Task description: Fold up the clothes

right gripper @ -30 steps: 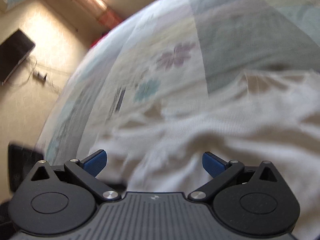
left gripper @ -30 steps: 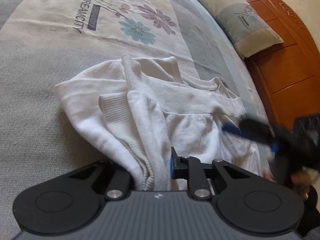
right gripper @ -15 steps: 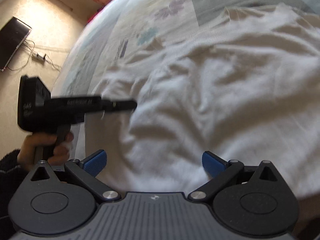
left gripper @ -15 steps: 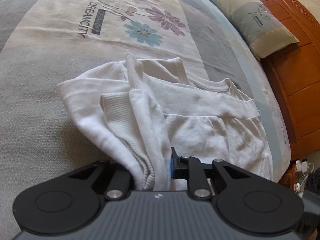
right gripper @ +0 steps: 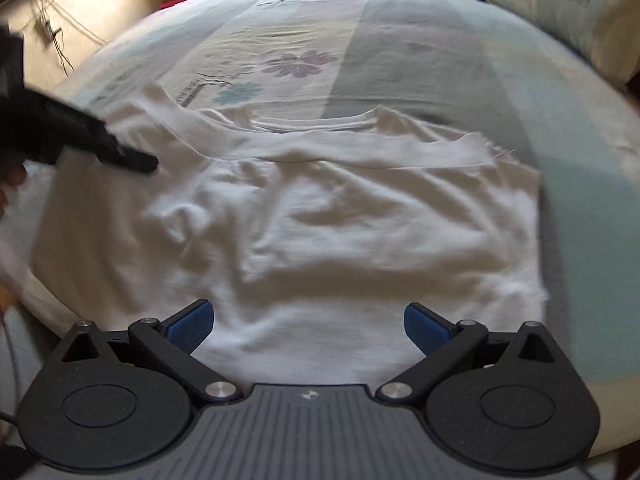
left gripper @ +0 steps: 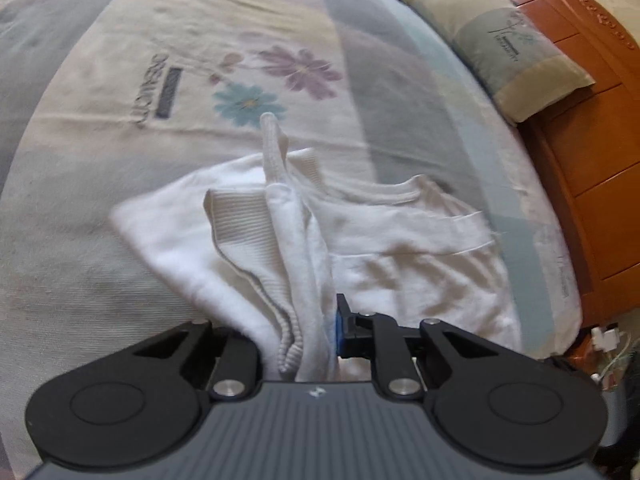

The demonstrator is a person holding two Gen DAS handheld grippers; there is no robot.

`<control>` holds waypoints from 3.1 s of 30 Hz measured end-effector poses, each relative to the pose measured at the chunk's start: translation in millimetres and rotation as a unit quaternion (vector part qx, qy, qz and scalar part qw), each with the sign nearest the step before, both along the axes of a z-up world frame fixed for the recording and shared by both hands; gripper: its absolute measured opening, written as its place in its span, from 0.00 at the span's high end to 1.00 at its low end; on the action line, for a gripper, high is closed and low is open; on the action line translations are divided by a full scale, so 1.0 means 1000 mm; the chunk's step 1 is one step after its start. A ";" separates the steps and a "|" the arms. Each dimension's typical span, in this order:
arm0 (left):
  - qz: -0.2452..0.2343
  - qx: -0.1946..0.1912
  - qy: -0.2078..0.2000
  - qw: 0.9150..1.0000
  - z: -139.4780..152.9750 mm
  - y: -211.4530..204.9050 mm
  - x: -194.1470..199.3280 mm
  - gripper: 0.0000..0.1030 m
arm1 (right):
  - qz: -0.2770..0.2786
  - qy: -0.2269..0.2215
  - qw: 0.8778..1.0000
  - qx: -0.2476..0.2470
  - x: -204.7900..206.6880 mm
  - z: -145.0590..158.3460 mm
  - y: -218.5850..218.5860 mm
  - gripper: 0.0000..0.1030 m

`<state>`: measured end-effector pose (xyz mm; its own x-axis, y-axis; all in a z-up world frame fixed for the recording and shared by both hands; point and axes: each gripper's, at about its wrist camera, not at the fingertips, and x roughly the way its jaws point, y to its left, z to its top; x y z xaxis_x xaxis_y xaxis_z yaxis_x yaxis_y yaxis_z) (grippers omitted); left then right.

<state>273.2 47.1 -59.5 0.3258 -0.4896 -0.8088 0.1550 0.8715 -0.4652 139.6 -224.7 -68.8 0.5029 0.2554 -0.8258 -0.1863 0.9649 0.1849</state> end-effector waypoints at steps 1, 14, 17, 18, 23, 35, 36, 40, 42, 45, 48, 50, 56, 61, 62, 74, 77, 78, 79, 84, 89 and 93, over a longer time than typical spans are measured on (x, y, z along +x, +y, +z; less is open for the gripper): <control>0.000 -0.006 0.001 1.000 0.005 -0.004 0.000 0.85 | 0.000 -0.002 1.000 0.001 -0.001 0.000 -0.004 0.00; -0.040 -0.054 0.013 0.998 0.044 -0.090 0.006 0.85 | -0.067 -0.041 0.996 0.037 -0.026 0.017 -0.062 0.00; -0.038 -0.055 0.024 0.997 0.042 -0.113 0.010 0.85 | -0.091 -0.052 0.994 0.037 -0.032 0.020 -0.081 0.00; -0.036 -0.054 0.028 0.997 0.040 -0.120 0.012 0.85 | -0.099 -0.055 0.993 0.037 -0.034 0.021 -0.088 0.00; -0.021 -0.056 0.059 0.996 0.023 -0.154 0.022 0.85 | -0.144 -0.070 0.987 0.034 -0.046 0.023 -0.120 0.00; -0.016 -0.008 0.093 0.996 -0.027 -0.227 0.028 0.84 | -0.201 -0.065 0.976 0.042 -0.061 0.014 -0.164 0.00; -0.015 -0.003 0.094 0.995 -0.030 -0.230 0.028 0.84 | -0.203 -0.064 0.976 0.044 -0.062 0.013 -0.166 0.00; -0.031 0.010 0.100 0.994 -0.041 -0.242 0.031 0.67 | -0.204 -0.060 0.976 0.048 -0.060 0.009 -0.169 0.00; -0.027 0.002 0.104 0.994 -0.043 -0.243 0.033 0.55 | -0.201 -0.058 0.977 0.051 -0.059 0.008 -0.169 0.00; -0.018 -0.019 0.114 0.993 -0.043 -0.243 0.034 0.39 | -0.196 -0.055 0.978 0.054 -0.058 0.007 -0.167 0.00; -0.022 -0.027 0.122 0.992 -0.038 -0.248 0.033 0.36 | -0.191 -0.052 0.979 0.055 -0.058 0.006 -0.165 0.00; -0.023 -0.037 0.129 0.991 -0.032 -0.249 0.033 0.33 | -0.185 -0.050 0.980 0.055 -0.058 0.006 -0.162 0.00; -0.042 -0.061 0.135 0.988 -0.013 -0.242 0.032 0.29 | -0.169 -0.045 0.983 0.052 -0.057 0.005 -0.151 0.00; -0.064 -0.048 0.131 0.988 -0.002 -0.235 0.029 0.26 | -0.160 -0.046 0.984 0.056 -0.057 0.008 -0.144 0.00; -0.060 -0.054 0.132 0.988 -0.002 -0.232 0.030 0.26 | -0.157 -0.046 0.985 0.060 -0.055 0.008 -0.143 0.00; -0.076 -0.108 0.101 0.986 0.016 -0.207 0.028 0.25 | -0.090 -0.043 0.990 0.095 -0.047 0.011 -0.113 0.00; -0.073 -0.093 0.099 0.988 0.018 -0.189 0.027 0.23 | -0.091 -0.039 0.991 0.094 -0.044 0.008 -0.111 0.00; -0.068 -0.084 0.102 0.989 0.015 -0.185 0.028 0.23 | -0.092 -0.037 0.990 0.095 -0.043 0.007 -0.111 0.00; -0.063 -0.074 0.105 0.990 0.012 -0.181 0.030 0.23 | -0.093 -0.036 0.990 0.097 -0.042 0.006 -0.110 0.00; -0.019 -0.075 0.141 0.987 -0.021 -0.180 0.054 0.23 | -0.099 -0.030 0.990 0.093 -0.041 0.005 -0.111 0.00; -0.041 -0.110 0.129 0.985 -0.026 -0.222 0.072 0.23 | -0.113 -0.027 0.990 0.083 -0.043 0.003 -0.119 0.00; -0.066 -0.146 0.124 0.979 -0.030 -0.253 0.080 0.23 | -0.124 -0.021 0.989 0.078 -0.044 0.001 -0.123 0.00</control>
<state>353.3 -206.1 -89.3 0.0558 -0.7361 -0.6745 0.1075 0.6761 -0.7289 95.4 -347.9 -67.9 0.5994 0.2423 -0.7629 0.0419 0.9423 0.3321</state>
